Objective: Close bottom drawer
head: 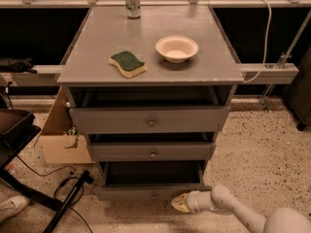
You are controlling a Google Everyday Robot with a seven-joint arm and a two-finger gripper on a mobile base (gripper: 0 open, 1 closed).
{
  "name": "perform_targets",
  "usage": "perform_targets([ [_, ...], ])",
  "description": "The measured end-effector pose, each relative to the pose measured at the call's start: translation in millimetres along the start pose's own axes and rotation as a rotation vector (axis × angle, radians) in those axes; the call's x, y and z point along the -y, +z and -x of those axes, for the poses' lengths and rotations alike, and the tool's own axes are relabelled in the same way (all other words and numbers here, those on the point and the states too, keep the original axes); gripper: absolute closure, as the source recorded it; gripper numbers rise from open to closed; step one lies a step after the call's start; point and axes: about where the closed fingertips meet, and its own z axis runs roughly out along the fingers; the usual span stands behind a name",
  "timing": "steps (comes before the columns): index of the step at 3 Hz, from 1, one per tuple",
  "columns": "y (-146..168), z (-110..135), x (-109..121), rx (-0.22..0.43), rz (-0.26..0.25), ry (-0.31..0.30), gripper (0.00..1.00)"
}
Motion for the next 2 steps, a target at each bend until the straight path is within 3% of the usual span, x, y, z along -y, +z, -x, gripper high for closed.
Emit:
perform_targets([
  [1, 25.4, -25.3, 10.7, -0.035, -0.028, 0.002, 1.00],
  [2, 44.3, -48.5, 43.3, -0.093, -0.083, -0.024, 1.00],
])
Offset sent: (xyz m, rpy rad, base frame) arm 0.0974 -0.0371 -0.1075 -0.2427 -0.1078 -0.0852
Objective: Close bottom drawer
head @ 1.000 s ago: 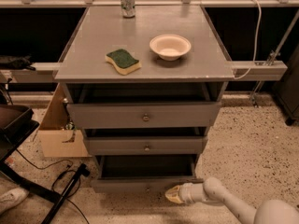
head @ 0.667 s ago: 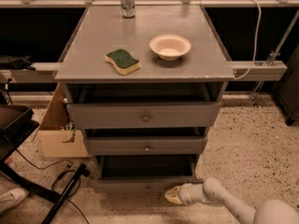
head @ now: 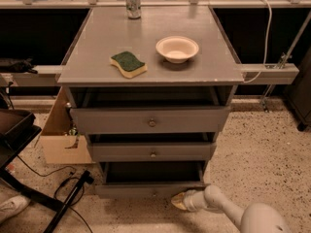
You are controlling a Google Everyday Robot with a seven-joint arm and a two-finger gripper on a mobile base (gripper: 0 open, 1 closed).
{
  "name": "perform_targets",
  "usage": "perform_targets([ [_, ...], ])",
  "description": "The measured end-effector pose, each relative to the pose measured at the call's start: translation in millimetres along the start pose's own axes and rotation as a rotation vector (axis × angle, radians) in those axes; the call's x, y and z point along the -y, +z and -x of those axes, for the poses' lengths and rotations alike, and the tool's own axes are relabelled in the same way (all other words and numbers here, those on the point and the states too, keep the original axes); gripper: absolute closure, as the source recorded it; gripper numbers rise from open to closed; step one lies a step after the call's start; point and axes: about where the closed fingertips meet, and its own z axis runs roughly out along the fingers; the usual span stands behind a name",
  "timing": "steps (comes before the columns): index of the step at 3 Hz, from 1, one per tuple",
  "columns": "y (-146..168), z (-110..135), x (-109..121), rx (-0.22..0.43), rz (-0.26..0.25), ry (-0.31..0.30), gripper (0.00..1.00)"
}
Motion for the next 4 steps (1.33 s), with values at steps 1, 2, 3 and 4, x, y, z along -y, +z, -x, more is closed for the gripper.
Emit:
perform_targets([
  [1, 0.0, 0.0, 0.1, 0.000, 0.000, 0.000, 1.00],
  [2, -2.9, -2.3, 27.3, -0.029, -0.058, -0.018, 1.00],
  [3, -7.8, -0.2, 63.9, -0.057, -0.133, -0.043, 1.00],
  [4, -7.8, -0.2, 63.8, -0.057, -0.133, -0.043, 1.00],
])
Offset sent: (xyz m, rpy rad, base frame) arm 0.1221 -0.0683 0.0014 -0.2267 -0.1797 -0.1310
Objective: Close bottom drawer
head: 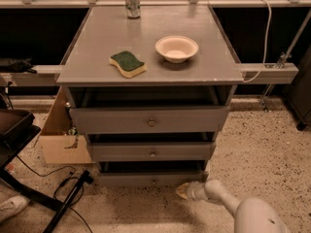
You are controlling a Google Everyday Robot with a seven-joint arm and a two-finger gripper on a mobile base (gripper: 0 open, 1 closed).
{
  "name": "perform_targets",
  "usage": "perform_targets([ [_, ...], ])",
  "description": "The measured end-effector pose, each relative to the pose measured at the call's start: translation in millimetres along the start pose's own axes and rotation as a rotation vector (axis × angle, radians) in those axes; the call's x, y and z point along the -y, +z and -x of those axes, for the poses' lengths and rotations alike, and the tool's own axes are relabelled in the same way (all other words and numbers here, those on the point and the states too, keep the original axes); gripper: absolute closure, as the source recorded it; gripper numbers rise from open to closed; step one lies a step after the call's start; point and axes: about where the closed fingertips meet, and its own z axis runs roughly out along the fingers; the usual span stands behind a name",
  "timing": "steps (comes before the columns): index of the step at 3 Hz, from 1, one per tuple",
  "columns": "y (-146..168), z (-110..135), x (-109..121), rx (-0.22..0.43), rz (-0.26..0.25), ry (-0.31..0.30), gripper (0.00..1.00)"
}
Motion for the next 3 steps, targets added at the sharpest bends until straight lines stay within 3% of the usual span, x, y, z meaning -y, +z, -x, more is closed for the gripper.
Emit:
perform_targets([
  [3, 0.1, 0.0, -0.1, 0.000, 0.000, 0.000, 0.35],
])
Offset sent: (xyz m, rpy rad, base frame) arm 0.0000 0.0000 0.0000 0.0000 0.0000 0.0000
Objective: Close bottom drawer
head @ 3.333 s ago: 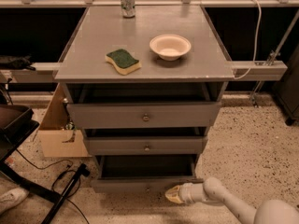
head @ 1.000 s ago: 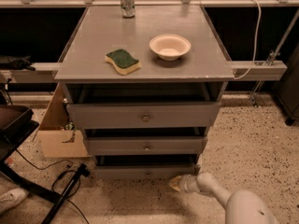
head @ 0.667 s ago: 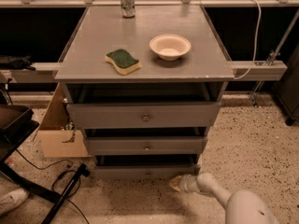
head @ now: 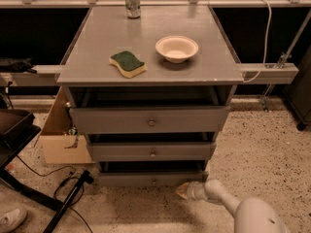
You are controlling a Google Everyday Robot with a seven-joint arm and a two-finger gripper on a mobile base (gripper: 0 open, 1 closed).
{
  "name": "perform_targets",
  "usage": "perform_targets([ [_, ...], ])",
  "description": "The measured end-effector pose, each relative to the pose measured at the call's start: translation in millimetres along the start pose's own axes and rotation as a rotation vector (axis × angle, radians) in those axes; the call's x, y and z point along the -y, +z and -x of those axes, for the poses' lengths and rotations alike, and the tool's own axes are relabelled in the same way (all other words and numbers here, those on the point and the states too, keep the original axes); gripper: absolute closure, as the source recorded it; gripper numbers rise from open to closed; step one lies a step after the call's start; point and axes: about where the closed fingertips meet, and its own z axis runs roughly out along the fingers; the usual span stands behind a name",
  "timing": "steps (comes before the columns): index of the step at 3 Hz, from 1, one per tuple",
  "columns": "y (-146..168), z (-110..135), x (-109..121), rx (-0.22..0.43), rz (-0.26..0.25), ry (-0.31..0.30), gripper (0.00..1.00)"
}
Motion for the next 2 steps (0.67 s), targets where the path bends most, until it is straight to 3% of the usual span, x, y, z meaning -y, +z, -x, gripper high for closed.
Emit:
perform_targets([
  [1, 0.1, 0.0, -0.1, 0.000, 0.000, 0.000, 0.12],
  [2, 0.1, 0.0, -0.1, 0.000, 0.000, 0.000, 0.00],
])
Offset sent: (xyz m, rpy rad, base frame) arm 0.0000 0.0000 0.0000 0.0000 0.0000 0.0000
